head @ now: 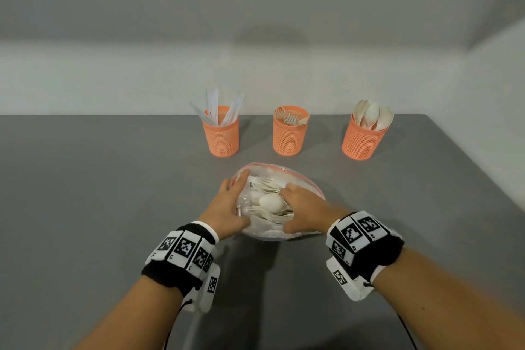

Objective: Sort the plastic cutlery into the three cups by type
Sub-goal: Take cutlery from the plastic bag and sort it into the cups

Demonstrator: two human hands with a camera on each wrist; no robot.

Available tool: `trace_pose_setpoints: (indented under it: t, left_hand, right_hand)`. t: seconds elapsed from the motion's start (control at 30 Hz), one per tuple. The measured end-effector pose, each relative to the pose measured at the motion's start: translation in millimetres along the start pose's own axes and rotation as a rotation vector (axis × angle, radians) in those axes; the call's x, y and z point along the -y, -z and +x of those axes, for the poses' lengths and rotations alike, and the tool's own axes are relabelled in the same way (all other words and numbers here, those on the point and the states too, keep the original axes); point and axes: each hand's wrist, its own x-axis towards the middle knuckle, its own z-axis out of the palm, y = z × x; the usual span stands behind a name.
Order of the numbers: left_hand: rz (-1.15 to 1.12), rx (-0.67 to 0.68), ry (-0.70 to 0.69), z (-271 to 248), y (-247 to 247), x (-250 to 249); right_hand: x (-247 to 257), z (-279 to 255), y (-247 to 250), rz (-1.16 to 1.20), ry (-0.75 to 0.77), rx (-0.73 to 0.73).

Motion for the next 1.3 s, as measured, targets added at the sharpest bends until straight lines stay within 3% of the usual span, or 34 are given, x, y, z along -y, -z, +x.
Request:
trace_pose_setpoints:
  t: [0.1, 0.37, 0.57, 0.67, 0.8, 0.93, 1.07, 1.2, 1.3]
  left_hand:
    - [-0.011, -0.029, 0.004, 0.3, -1.4, 0.4]
    - [0.030, 0.064, 0.118, -2.2, -2.9, 5.7]
    - [-0.458, -0.109, 0.191, 2.5, -1.4, 15.4]
    - [-0.577, -0.098, 0.195, 2.6, -4.5, 17.1]
    - [-0.494, -0.145, 0.193, 3.7, -0.7, 17.1]
    - [-0.348, -0.210, 0.291, 4.6, 1.0, 19.0]
    - [-0.410, -0.187, 0.265, 1.8, 3.9, 13.5]
    - [-0.544, -0.286, 0.200, 3.2, 12.0, 5.3]
    - [-0.509, -0.315, 0.166, 5.0, 12.1, -0.5]
  right_hand:
    - [1.3, 1.3, 3.0, 0.080, 0.003, 0.038]
    - [-5.4, 7.0, 11.5, 0.227, -0.063, 0.139]
    - [-2.9, 8.5, 2.2, 0.317, -0.001, 0.047]
    - [2.4, 9.7, 4.7, 0.322, 0.001, 0.013]
    - [7.3, 10.2, 8.1, 0.341, 0.018, 0.073]
    - [6.9, 10.2, 3.0, 0.434, 0.025, 0.070]
    - [1.3, 7.5, 0.5, 0.598, 0.038, -0.037]
    - [-8.6, 6.5, 0.8, 0.737, 0.026, -0.176]
    - [-7.9, 5.2, 5.5, 0.738, 0.070, -0.154]
